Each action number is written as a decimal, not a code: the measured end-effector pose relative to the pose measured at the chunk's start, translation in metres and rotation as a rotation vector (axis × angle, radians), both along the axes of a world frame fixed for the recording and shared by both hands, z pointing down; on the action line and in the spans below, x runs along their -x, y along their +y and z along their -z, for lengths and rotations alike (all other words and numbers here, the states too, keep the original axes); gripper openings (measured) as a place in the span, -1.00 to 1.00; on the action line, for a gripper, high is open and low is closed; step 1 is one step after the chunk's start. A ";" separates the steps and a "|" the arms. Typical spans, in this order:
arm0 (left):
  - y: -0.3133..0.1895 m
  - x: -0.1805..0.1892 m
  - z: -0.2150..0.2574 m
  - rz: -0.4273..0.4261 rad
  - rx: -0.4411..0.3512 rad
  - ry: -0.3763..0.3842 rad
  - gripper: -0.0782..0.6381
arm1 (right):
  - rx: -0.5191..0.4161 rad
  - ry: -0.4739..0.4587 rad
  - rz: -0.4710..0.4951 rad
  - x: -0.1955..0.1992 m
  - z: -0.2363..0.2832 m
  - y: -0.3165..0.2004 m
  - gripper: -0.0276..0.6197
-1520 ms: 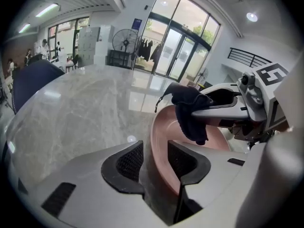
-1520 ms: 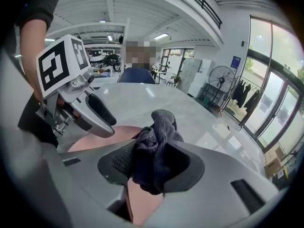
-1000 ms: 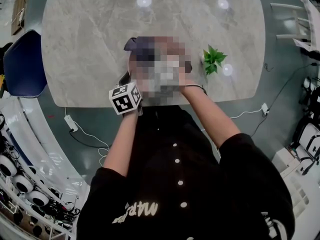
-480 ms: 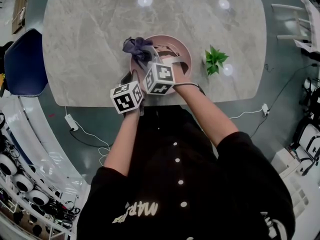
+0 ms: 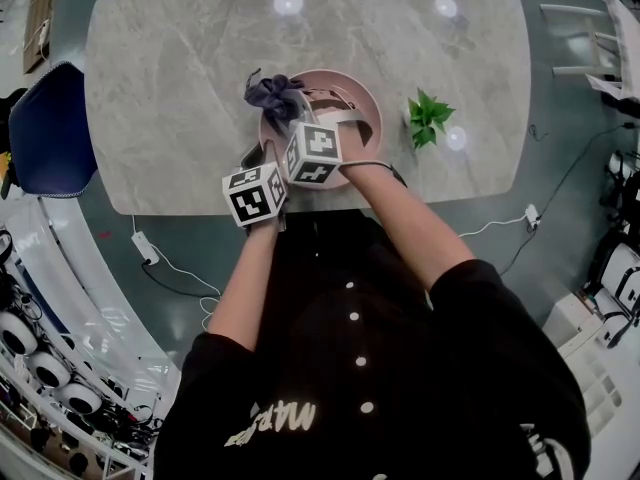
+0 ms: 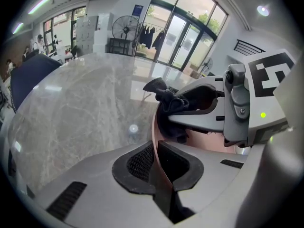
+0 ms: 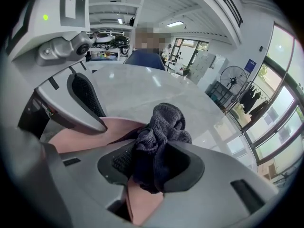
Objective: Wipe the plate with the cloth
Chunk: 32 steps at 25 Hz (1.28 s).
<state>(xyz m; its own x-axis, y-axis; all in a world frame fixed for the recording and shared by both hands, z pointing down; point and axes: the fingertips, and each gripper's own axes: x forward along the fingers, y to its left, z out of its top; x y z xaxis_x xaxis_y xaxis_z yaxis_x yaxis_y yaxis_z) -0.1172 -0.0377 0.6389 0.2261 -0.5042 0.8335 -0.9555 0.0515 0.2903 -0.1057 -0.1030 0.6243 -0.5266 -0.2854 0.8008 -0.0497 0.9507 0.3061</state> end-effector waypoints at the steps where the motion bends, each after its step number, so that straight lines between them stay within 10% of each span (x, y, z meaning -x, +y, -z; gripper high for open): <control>1: 0.000 0.000 0.000 -0.001 -0.001 -0.001 -0.67 | 0.006 0.001 -0.006 0.000 -0.001 0.000 -0.49; 32: 0.000 0.001 0.002 0.026 0.007 -0.042 -0.66 | 0.052 0.096 -0.097 -0.059 -0.002 -0.019 -0.48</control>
